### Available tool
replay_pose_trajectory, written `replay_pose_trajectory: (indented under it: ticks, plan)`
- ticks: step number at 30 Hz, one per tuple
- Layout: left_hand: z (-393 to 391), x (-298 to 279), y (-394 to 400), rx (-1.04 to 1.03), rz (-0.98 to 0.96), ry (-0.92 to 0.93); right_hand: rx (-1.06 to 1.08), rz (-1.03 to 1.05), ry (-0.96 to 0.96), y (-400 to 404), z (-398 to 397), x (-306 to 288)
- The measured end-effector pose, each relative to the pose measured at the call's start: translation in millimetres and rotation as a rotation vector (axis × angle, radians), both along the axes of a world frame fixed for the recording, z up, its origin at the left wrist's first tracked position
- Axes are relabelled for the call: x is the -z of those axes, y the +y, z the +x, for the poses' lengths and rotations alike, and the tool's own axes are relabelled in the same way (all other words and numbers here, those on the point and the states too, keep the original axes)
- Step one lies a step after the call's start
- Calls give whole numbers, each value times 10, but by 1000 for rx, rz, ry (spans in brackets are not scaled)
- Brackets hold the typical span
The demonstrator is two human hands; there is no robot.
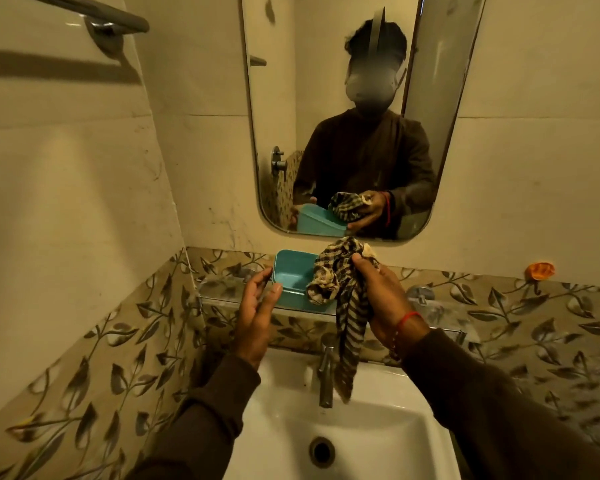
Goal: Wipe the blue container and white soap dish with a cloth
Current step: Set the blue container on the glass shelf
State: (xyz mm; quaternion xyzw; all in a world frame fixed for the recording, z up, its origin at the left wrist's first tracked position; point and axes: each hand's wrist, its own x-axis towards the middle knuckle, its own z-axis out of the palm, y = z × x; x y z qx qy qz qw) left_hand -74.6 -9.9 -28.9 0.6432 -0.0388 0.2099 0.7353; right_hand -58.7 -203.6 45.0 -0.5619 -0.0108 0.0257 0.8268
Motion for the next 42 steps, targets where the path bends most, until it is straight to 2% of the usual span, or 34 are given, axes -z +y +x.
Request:
replay_pose_trajectory:
  ticks: [4, 8, 13, 20, 26, 30, 33, 37, 39, 42]
  plan:
    - [182, -49, 141, -26, 164, 102, -7, -38, 4, 238, 183, 151]
    - [394, -87, 256, -147, 408, 233, -5, -74, 7, 476, 439, 241]
    - [515, -41, 406, -201, 599, 412, -29, -31, 35, 649, 720, 364]
    - [691, 77, 529, -259, 730, 483, -1, -77, 141, 801, 869, 519]
    - [757, 101, 582, -271, 843, 515, 55, 5, 123, 728, 851, 515]
    - [744, 94, 570, -252, 827, 508, 79, 214, 112, 524, 772, 458]
    - [691, 64, 494, -327, 810, 458, 61, 416, 66, 337, 732, 330]
    - [581, -51, 232, -432, 864, 110, 24, 556, 19, 70, 666, 129]
    - [571, -113, 24, -392, 917, -26, -4, 597, -18, -100, 605, 30]
    - [606, -162, -295, -254, 1033, -136, -26, 597, -63, -377, 503, -121]
